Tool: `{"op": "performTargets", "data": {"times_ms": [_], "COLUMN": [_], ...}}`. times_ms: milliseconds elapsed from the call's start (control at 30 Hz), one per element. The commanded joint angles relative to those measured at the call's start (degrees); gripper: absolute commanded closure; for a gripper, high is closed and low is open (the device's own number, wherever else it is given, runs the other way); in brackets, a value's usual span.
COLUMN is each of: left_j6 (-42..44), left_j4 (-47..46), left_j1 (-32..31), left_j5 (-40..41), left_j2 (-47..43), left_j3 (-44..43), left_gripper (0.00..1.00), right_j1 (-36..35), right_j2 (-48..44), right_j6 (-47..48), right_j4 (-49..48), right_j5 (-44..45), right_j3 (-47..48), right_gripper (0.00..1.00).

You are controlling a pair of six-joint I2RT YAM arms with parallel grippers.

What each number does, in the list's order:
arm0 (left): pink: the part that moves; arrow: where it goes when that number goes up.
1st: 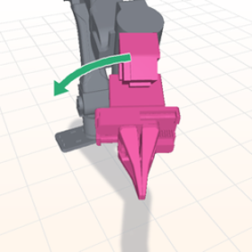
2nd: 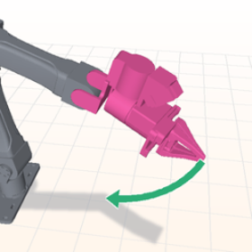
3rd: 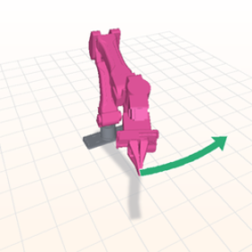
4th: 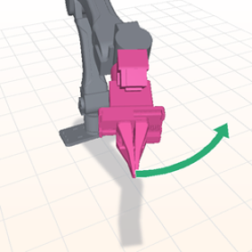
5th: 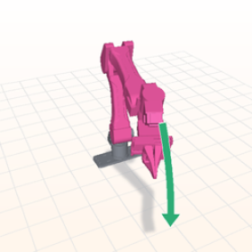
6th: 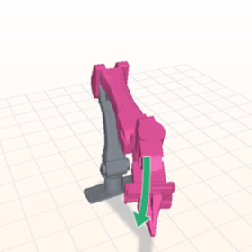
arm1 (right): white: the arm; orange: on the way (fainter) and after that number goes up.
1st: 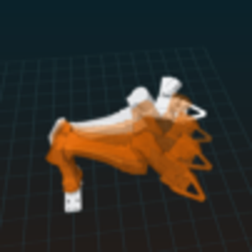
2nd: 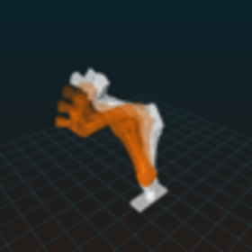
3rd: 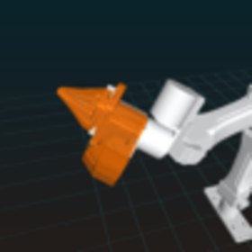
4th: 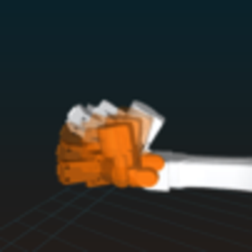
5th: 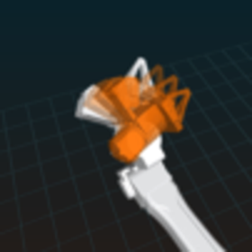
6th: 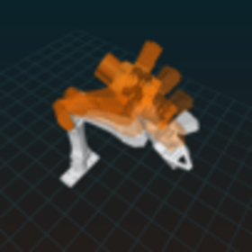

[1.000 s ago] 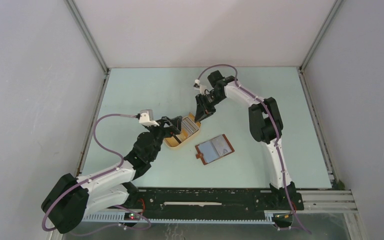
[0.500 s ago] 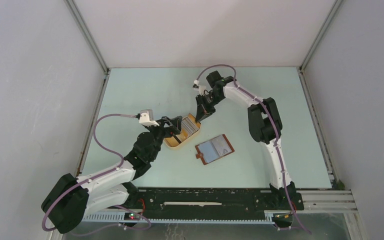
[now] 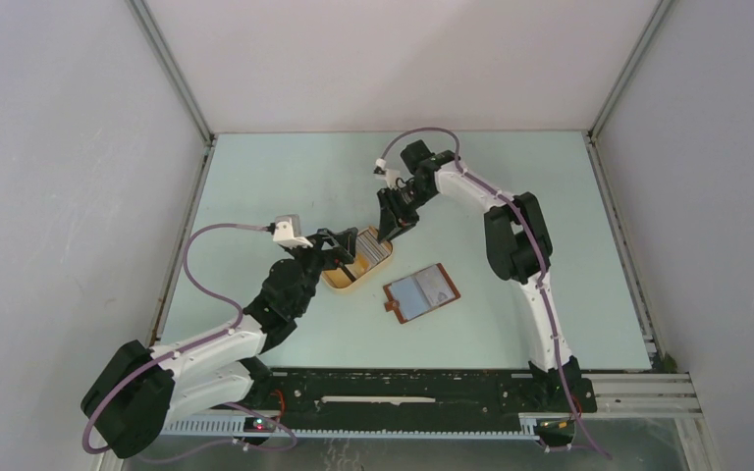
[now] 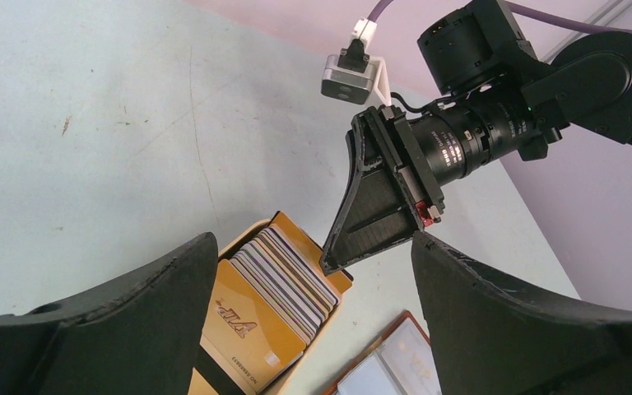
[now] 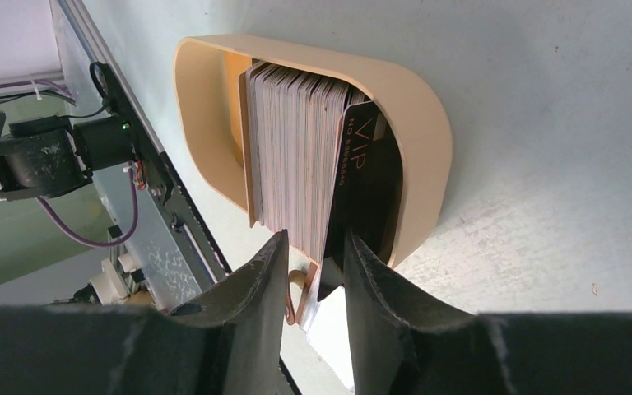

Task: Put the credit cards into the card holder
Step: Pick up the credit card from the storage box.

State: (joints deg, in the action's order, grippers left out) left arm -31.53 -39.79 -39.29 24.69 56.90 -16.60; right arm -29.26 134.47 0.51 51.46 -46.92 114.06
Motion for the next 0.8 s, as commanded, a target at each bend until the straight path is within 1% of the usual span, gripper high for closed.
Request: {"op": "performTargets", "data": {"times_ms": [0, 167, 333, 400, 767], "left_j6": [-0.2, -0.2, -0.1, -0.1, -0.2], "left_j4": [-2.2, -2.2, -2.2, -2.2, -2.2], "left_j1": [0.3, 0.3, 0.3, 0.3, 0.3], "left_j5": [-0.3, -0.3, -0.3, -0.3, -0.3], "left_j2": [-0.8, -0.7, -0.7, -0.7, -0.8], "left_j3": [1.1, 1.1, 1.1, 1.1, 1.1], "left_gripper": [0.08, 0.08, 0.08, 0.08, 0.08], "right_j1": [-0.2, -0.8, -1.6, -1.8, -2.0], "right_j2": [1.0, 1.9, 2.6, 2.8, 3.5], "right_j6": [-0.2, -0.2, 0.4, 0.4, -0.2], "right_j4": [0.1, 0.2, 0.5, 0.5, 0.1], "right_j5": [-2.2, -1.5, 1.4, 2.0, 0.4], "right_j3": [2.8, 3.6, 4.5, 4.9, 5.1], "right_gripper": [0.6, 0.59, 0.53, 0.52, 0.51]}}
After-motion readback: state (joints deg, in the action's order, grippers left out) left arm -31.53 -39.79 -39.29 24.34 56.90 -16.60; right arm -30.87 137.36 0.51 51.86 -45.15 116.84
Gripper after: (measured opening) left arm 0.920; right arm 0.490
